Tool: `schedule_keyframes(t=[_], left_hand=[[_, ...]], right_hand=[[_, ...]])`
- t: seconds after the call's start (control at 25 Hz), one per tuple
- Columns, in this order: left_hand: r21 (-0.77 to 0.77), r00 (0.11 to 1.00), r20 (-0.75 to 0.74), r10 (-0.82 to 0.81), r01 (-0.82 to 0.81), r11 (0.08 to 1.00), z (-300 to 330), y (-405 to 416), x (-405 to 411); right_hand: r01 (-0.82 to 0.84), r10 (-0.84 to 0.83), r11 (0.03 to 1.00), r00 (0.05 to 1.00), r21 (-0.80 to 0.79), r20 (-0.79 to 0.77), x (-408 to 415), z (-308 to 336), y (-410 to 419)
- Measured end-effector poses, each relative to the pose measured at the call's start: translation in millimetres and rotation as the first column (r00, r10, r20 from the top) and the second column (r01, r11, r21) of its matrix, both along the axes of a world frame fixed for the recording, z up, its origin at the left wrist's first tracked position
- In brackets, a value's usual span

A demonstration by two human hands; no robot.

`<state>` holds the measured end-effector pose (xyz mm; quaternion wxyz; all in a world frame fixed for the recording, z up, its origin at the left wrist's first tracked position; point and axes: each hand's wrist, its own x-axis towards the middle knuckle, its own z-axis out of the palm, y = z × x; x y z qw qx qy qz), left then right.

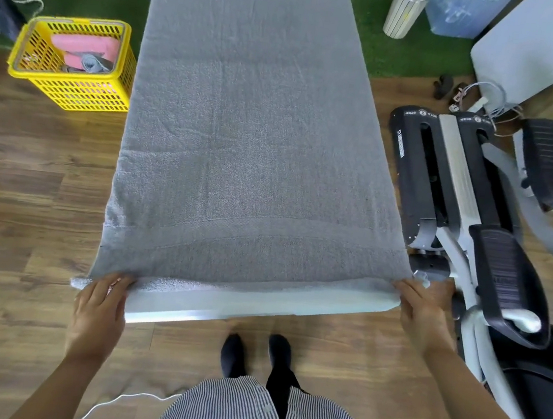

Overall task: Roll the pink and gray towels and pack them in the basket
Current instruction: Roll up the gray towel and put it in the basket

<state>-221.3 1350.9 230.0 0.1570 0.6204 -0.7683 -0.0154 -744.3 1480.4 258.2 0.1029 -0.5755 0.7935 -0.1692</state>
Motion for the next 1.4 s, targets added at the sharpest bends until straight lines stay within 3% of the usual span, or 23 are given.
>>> schedule_keyframes(t=[0.16,0.36,0.64,0.8,0.96,1.2,1.4], left_hand=[[-0.02,0.998,0.053,0.017,-0.016,1.0,6.9,2.4,-4.7],[0.016,0.988,0.154,-0.001,-0.002,1.0,11.3,5.4,7.5],[-0.004,0.984,0.077,0.158,-0.158,0.987,20.5,-1.8,-9.1],[-0.025,0.993,0.032,0.112,-0.111,0.993,16.8,2.4,-8.5],[0.016,0.992,-0.066,0.104,-0.103,0.995,22.1,3.7,-6.7],[-0.021,0.99,0.09,0.113,-0.111,0.994,26.4,1.8,-0.3],[0.074,0.985,0.148,0.083,-0.095,0.993,26.8,-1.7,12.0]], right_hand=[[0.032,-0.041,0.995,0.994,0.094,0.097,0.7,10.1,-6.3],[0.012,-0.018,0.995,0.998,0.094,0.059,0.0,13.7,-12.2],[0.101,-0.105,0.994,0.991,0.048,0.083,3.1,6.7,-10.1],[0.079,-0.079,0.997,0.992,0.006,0.096,5.5,5.9,-7.1],[0.14,-0.149,0.987,0.982,0.084,0.113,3.6,5.9,-1.8],[0.054,-0.059,0.995,0.996,0.09,0.063,-3.6,3.4,-3.5],[0.088,-0.096,0.99,0.993,0.109,0.072,-2.7,6.9,-8.0]])
